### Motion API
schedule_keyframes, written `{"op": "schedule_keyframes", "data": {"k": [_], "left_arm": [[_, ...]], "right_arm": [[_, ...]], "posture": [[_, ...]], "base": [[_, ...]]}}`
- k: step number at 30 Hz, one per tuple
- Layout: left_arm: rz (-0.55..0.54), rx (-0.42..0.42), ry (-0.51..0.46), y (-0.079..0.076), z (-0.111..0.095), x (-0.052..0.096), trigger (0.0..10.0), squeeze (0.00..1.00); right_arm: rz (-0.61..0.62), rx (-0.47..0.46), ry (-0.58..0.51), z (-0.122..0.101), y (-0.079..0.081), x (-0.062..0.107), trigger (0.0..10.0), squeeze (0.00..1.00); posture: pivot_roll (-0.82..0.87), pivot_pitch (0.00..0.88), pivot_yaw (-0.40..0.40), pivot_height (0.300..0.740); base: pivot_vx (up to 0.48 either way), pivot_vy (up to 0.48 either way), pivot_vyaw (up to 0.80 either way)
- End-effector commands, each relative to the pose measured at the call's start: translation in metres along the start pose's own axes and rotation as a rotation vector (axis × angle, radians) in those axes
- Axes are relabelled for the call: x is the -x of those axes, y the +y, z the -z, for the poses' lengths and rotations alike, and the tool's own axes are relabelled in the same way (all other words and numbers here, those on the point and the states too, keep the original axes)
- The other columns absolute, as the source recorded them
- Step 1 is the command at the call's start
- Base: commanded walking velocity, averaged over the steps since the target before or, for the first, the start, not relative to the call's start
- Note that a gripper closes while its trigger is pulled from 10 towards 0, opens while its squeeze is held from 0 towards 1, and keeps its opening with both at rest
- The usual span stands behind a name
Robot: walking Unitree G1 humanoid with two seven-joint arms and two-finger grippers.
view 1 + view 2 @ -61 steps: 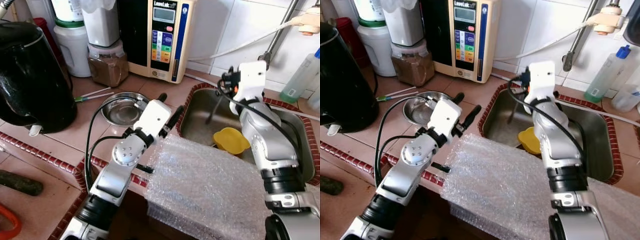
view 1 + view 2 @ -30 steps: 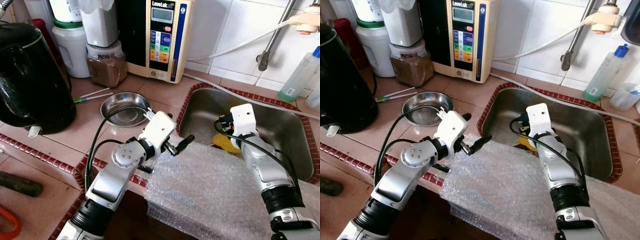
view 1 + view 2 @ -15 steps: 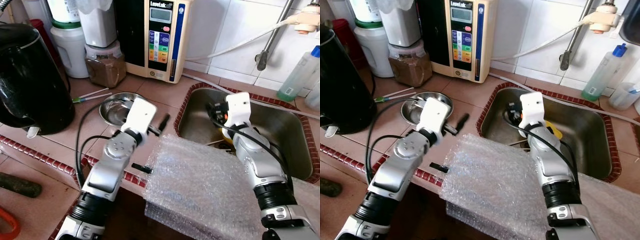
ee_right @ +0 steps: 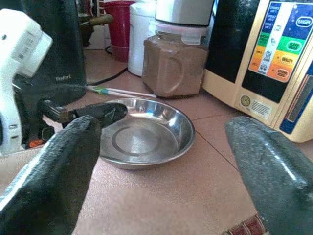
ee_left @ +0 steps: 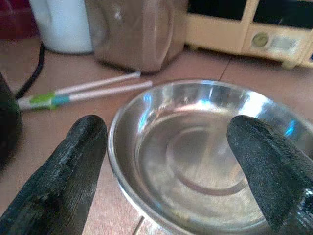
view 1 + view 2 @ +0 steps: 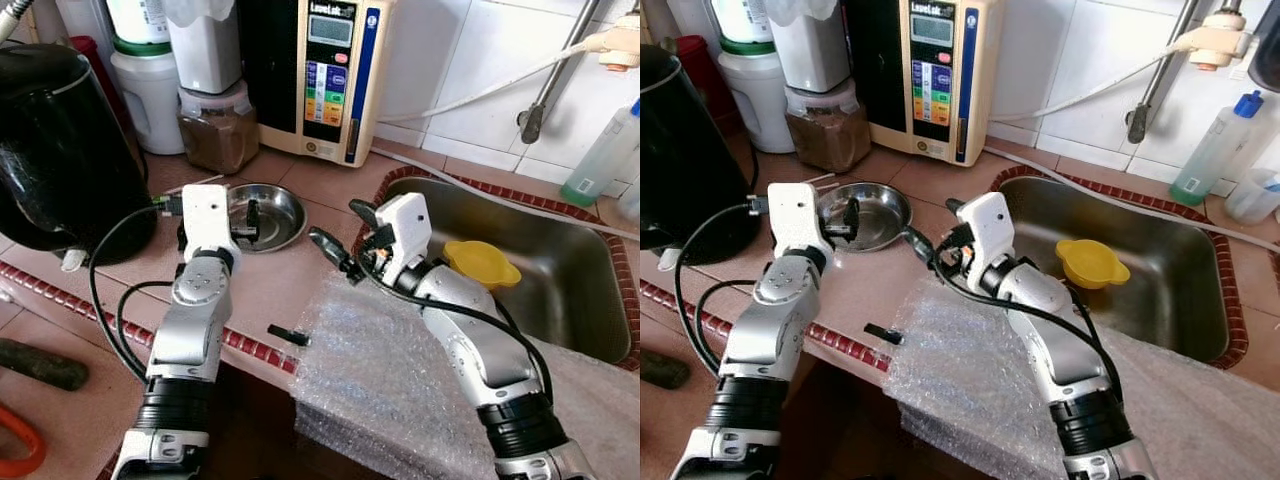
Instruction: Kitchen organization
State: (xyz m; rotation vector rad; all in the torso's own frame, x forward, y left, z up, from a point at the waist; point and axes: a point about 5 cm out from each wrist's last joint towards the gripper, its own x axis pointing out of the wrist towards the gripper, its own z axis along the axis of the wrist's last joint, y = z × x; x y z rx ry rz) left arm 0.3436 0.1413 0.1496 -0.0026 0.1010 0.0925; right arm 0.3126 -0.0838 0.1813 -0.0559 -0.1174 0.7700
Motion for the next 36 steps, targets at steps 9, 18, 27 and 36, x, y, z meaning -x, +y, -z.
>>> {"op": "schedule_keyframes", "data": {"k": [9, 18, 27, 36], "left_arm": [[-0.045, 0.162, 0.134, -0.002, 0.008, -0.014, 10.0, 0.00], [-0.076, 0.191, 0.169, -0.001, 0.011, -0.018, 10.0, 0.00], [-0.087, 0.166, 0.087, 0.001, -0.005, -0.018, 10.0, 0.00], [-0.142, 0.134, 0.018, 0.014, -0.015, -0.018, 10.0, 0.00]], "right_arm": [[-0.141, -0.008, -0.007, -0.005, 0.021, 0.004, 10.0, 0.00], [-0.157, -0.009, 0.008, -0.004, 0.027, 0.006, 10.0, 0.00], [-0.151, -0.004, 0.017, -0.004, 0.026, 0.008, 10.0, 0.00], [-0.151, 0.001, 0.024, -0.003, 0.025, 0.008, 10.0, 0.00]], "posture": [[-0.06, 0.052, 0.003, 0.740], [-0.06, 0.056, 0.005, 0.740], [-0.06, 0.061, 0.002, 0.740], [-0.06, 0.061, -0.002, 0.740]], "base": [[0.000, 0.000, 0.00], [0.000, 0.000, 0.00], [0.000, 0.000, 0.00], [0.000, 0.000, 0.00]]}}
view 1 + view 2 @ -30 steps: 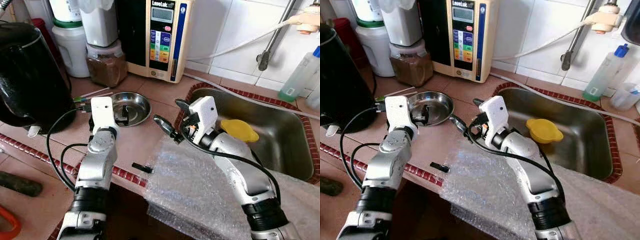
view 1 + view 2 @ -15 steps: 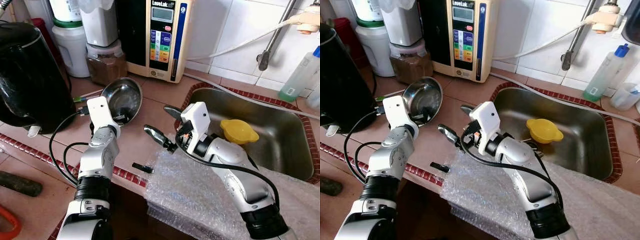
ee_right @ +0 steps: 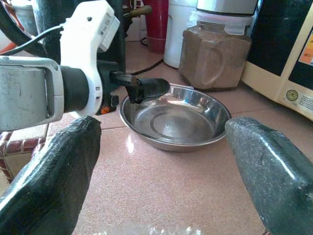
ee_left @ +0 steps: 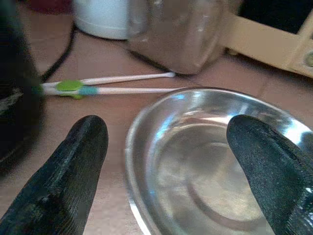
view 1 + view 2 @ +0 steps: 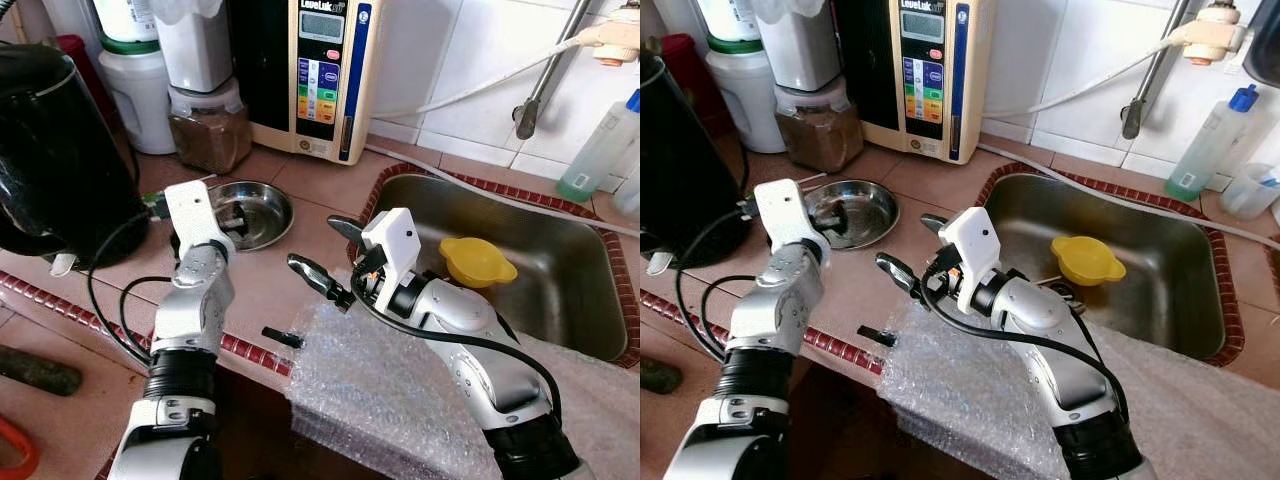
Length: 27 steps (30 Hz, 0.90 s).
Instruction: Kitchen organization
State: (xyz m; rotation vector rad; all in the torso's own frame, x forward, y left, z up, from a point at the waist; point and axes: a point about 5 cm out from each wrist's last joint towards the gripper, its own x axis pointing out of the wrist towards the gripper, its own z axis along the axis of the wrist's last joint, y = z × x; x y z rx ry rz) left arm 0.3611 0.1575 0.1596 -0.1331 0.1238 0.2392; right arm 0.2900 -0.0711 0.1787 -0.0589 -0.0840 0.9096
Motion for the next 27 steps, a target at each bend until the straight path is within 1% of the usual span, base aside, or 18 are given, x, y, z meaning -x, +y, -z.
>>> {"op": "schedule_keyframes", "data": {"k": [1, 3, 6, 7, 9, 10, 11, 12, 13, 16, 17, 18, 19, 20, 23, 27], "left_arm": [[0.000, -0.004, -0.005, -0.001, -0.002, 0.000, 10.0, 0.00], [-0.003, 0.037, 0.043, -0.002, 0.005, 0.000, 10.0, 0.00], [-0.002, 0.050, 0.065, -0.003, 0.007, 0.000, 10.0, 0.00], [0.009, 0.051, 0.073, -0.005, 0.008, 0.000, 10.0, 0.00], [0.014, 0.046, 0.071, -0.006, 0.008, -0.001, 10.0, 0.00], [0.016, 0.053, 0.083, -0.008, 0.010, -0.001, 10.0, 0.00], [0.014, 0.075, 0.103, -0.009, 0.012, -0.001, 10.0, 0.00], [0.014, 0.075, 0.103, -0.009, 0.012, -0.001, 10.0, 0.00], [0.010, 0.102, 0.132, -0.009, 0.015, -0.001, 10.0, 0.00], [0.006, 0.130, 0.171, -0.008, 0.021, 0.000, 10.0, 0.00], [0.009, 0.148, 0.184, -0.008, 0.022, 0.000, 9.5, 0.00], [0.010, 0.151, 0.187, -0.009, 0.023, 0.000, 9.5, 0.00], [0.009, 0.166, 0.191, -0.009, 0.023, 0.000, 2.9, 0.00], [0.012, 0.180, 0.194, -0.009, 0.023, 0.000, 0.0, 0.00], [0.024, 0.203, 0.191, -0.011, 0.021, 0.000, 0.0, 0.00], [0.032, 0.205, 0.185, -0.012, 0.019, 0.000, 0.0, 0.00]], "right_arm": [[-0.011, 0.017, 0.000, -0.003, 0.000, 0.000, 10.0, 0.00], [-0.013, 0.018, 0.001, -0.003, 0.000, 0.000, 10.0, 0.00], [-0.016, 0.019, 0.000, -0.004, 0.001, 0.000, 10.0, 0.00], [-0.026, 0.018, 0.000, -0.005, 0.002, 0.000, 10.0, 0.00], [-0.035, 0.016, -0.001, -0.005, 0.002, 0.001, 10.0, 0.00], [-0.060, 0.006, -0.009, -0.006, 0.004, 0.002, 10.0, 0.00], [-0.067, 0.003, -0.014, -0.006, 0.005, 0.003, 10.0, 0.00], [-0.067, 0.003, -0.014, -0.006, 0.005, 0.003, 10.0, 0.00], [-0.063, -0.003, -0.020, -0.007, 0.004, 0.003, 10.0, 0.00], [-0.060, -0.003, -0.021, -0.008, 0.004, 0.003, 10.0, 0.00], [-0.061, -0.001, -0.020, -0.007, 0.004, 0.003, 10.0, 0.00], [-0.061, -0.001, -0.019, -0.007, 0.004, 0.003, 10.0, 0.00], [-0.063, 0.000, -0.018, -0.007, 0.004, 0.003, 10.0, 0.00], [-0.063, 0.000, -0.017, -0.007, 0.003, 0.003, 10.0, 0.00], [-0.061, 0.002, -0.014, -0.007, 0.003, 0.002, 10.0, 0.00], [-0.060, 0.001, -0.012, -0.006, 0.002, 0.001, 10.0, 0.00]], "posture": [[-0.06, 0.061, -0.002, 0.740], [-0.06, 0.058, -0.001, 0.740], [-0.06, 0.059, 0.000, 0.740], [-0.06, 0.059, -0.001, 0.740], [-0.06, 0.059, -0.001, 0.740], [-0.07, 0.059, 0.001, 0.740], [-0.07, 0.059, 0.001, 0.740], [-0.07, 0.059, 0.001, 0.740], [-0.07, 0.059, 0.002, 0.740], [-0.07, 0.058, 0.002, 0.740], [-0.07, 0.056, 0.003, 0.740], [-0.07, 0.056, 0.003, 0.740], [-0.07, 0.055, 0.002, 0.740], [-0.07, 0.054, 0.002, 0.740], [-0.07, 0.053, 0.002, 0.740], [-0.06, 0.048, 0.002, 0.740]], "base": [[0.000, 0.000, 0.00], [0.000, 0.000, 0.00], [0.000, 0.000, 0.00], [0.000, 0.000, 0.00], [0.000, 0.000, 0.00], [0.000, 0.000, 0.00], [0.000, 0.000, 0.00], [0.000, 0.000, 0.00], [0.000, 0.000, 0.00], [0.000, 0.000, 0.00], [0.000, 0.000, 0.00], [0.000, 0.000, 0.00], [0.000, 0.000, 0.00], [0.000, 0.000, 0.00], [0.000, 0.000, 0.00], [0.000, 0.000, 0.00]]}}
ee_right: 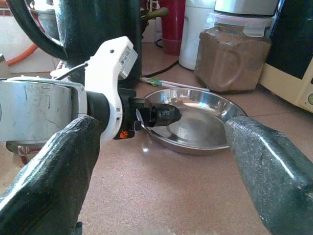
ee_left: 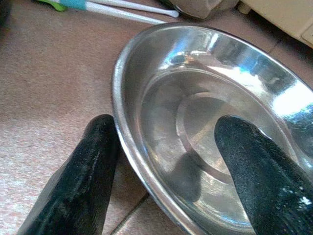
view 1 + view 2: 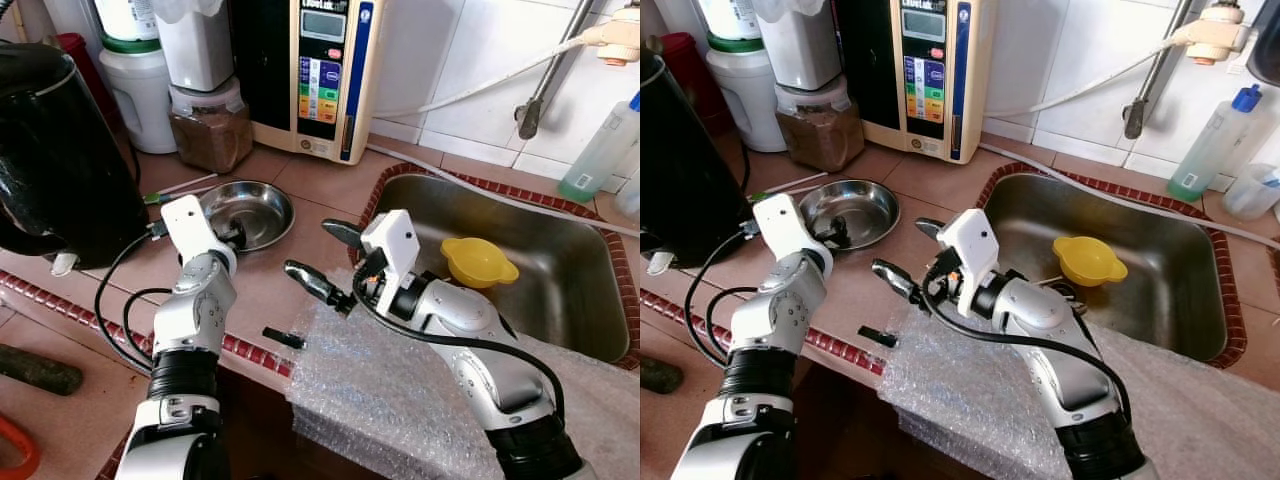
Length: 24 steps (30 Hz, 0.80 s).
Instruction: Kitchen organization
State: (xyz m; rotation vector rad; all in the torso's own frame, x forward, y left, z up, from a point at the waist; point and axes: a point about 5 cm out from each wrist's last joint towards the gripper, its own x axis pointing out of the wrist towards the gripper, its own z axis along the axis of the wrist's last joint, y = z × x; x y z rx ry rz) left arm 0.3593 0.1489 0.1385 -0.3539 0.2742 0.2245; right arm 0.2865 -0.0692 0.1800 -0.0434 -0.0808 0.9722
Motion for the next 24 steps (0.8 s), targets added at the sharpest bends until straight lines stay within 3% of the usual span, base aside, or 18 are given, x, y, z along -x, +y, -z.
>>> {"op": "schedule_keyframes", "data": {"k": [1, 24], "left_arm": [[0.017, 0.004, 0.010, -0.0066, -0.0017, -0.0003, 0.0, 0.00], [0.072, 0.019, -0.059, -0.0098, -0.0062, 0.0033, 0.0, 0.00]], "right_arm": [[0.002, 0.018, -0.004, -0.0041, -0.0017, 0.0003, 10.0, 0.00], [0.011, -0.003, -0.002, -0.0033, -0.0053, 0.0014, 10.0, 0.00]], "posture": [[-0.06, 0.048, 0.002, 0.740], [-0.06, 0.051, -0.008, 0.740]], "base": [[0.000, 0.000, 0.00], [0.000, 0.000, 0.00]]}}
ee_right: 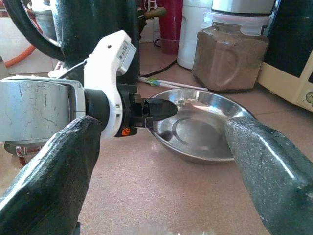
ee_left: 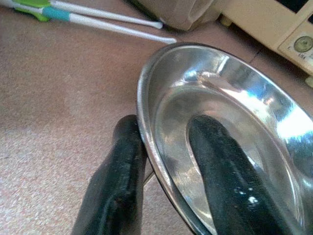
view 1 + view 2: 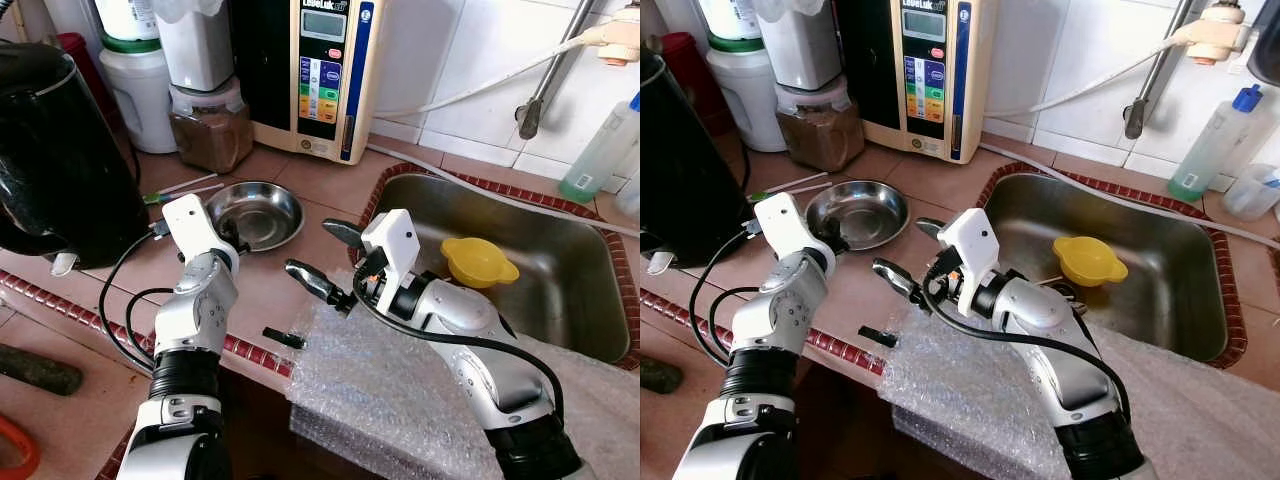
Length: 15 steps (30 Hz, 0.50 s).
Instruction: Kitchen organization
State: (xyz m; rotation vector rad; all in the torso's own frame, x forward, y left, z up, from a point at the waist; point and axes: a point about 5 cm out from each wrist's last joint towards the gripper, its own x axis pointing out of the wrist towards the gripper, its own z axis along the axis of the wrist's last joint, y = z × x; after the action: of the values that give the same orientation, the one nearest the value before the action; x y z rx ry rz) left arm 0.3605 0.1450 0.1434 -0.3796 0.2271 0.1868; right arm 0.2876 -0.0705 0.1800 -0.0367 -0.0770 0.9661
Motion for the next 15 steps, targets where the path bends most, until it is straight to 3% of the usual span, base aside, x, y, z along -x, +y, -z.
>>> {"op": "schedule_keyframes", "data": {"k": [1, 11, 15], "left_arm": [[0.029, -0.006, -0.025, -0.005, -0.003, 0.002, 0.0, 0.00], [0.095, -0.007, -0.060, -0.011, -0.003, 0.005, 0.0, 0.00], [0.189, -0.008, -0.142, -0.025, -0.010, 0.010, 0.0, 0.00]], "right_arm": [[0.004, 0.004, -0.003, -0.003, -0.004, 0.001, 10.0, 0.00], [0.008, -0.001, 0.001, -0.003, -0.005, 0.001, 10.0, 0.00], [0.018, -0.002, 0.003, -0.003, -0.007, 0.001, 10.0, 0.00]], "posture": [[-0.06, 0.051, -0.009, 0.740], [-0.07, 0.053, -0.011, 0.740], [-0.07, 0.054, -0.012, 0.740]], "base": [[0.000, 0.000, 0.00], [0.000, 0.000, 0.00], [0.000, 0.000, 0.00]]}}
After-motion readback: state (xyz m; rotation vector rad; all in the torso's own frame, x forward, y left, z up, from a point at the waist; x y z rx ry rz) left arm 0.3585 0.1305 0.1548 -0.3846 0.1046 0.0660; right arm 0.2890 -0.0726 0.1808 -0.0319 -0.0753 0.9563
